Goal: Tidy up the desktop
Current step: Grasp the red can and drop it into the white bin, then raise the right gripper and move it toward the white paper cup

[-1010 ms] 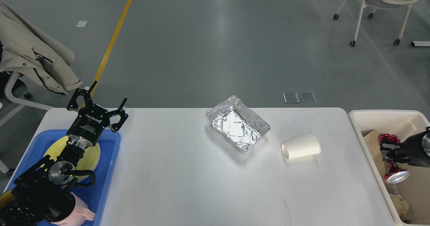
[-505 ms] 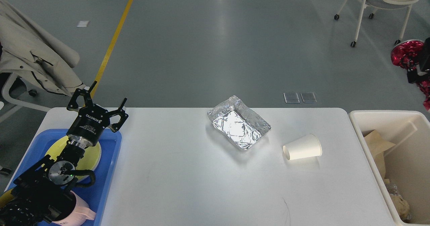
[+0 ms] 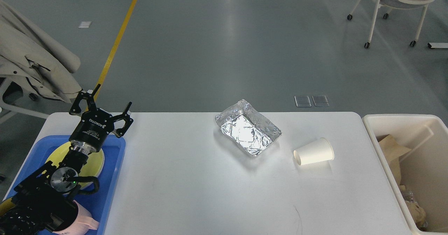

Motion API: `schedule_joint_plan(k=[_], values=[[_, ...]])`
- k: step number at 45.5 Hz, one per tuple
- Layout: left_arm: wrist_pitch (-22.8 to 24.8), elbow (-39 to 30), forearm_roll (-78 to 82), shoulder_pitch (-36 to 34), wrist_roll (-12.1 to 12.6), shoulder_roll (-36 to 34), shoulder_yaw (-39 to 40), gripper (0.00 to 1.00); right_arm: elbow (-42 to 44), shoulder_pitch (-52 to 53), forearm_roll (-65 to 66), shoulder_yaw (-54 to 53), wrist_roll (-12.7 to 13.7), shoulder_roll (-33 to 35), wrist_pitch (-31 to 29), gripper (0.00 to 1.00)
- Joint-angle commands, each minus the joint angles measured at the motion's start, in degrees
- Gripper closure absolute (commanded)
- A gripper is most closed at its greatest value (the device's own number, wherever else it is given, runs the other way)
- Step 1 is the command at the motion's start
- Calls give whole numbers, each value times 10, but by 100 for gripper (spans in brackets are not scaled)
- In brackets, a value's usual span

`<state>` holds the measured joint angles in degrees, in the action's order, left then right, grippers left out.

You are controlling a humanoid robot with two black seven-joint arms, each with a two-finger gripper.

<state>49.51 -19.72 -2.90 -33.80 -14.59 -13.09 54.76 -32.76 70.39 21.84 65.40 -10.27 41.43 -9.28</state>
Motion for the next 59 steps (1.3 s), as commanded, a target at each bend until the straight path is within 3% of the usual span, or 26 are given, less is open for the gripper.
schedule_joint_plan(k=[1, 4, 6, 7, 8, 9, 25, 30, 34, 40, 47, 54, 59], values=[[0, 0, 0, 0, 0, 0, 0, 0, 121, -196, -38, -89, 3, -58, 45, 100], [0, 0, 0, 0, 0, 0, 0, 0, 160, -246, -38, -128, 3, -73, 46, 96], [0, 0, 0, 0, 0, 0, 0, 0, 172, -258, -38, -155, 3, -79, 46, 79], [1, 0, 0, 0, 0, 0, 0, 0, 173, -260, -38, -163, 3, -79, 45, 58], [1, 0, 0, 0, 0, 0, 0, 0, 174, -261, -38, -174, 3, -80, 46, 24], [0, 0, 0, 0, 0, -1, 0, 0, 173, -262, -38, -183, 3, -81, 46, 0], [0, 0, 0, 0, 0, 0, 0, 0, 164, -260, -37, -188, 3, -83, 43, 0], [0, 0, 0, 0, 0, -1, 0, 0, 112, -211, -31, -184, 2, -76, 23, 0], [0, 0, 0, 0, 0, 0, 0, 0, 6, -94, -19, -149, 3, -29, 0, 0], [0, 0, 0, 0, 0, 0, 0, 0, -263, 196, 12, -15, 6, 14, -49, 0], [1, 0, 0, 0, 0, 0, 0, 0, -490, 532, 11, 98, 4, -11, -187, 0], [1, 0, 0, 0, 0, 0, 0, 0, -543, 778, 12, 78, -3, -33, -440, 0], [1, 0, 0, 0, 0, 0, 0, 0, -529, 845, 14, 17, -4, -21, -457, 0]])
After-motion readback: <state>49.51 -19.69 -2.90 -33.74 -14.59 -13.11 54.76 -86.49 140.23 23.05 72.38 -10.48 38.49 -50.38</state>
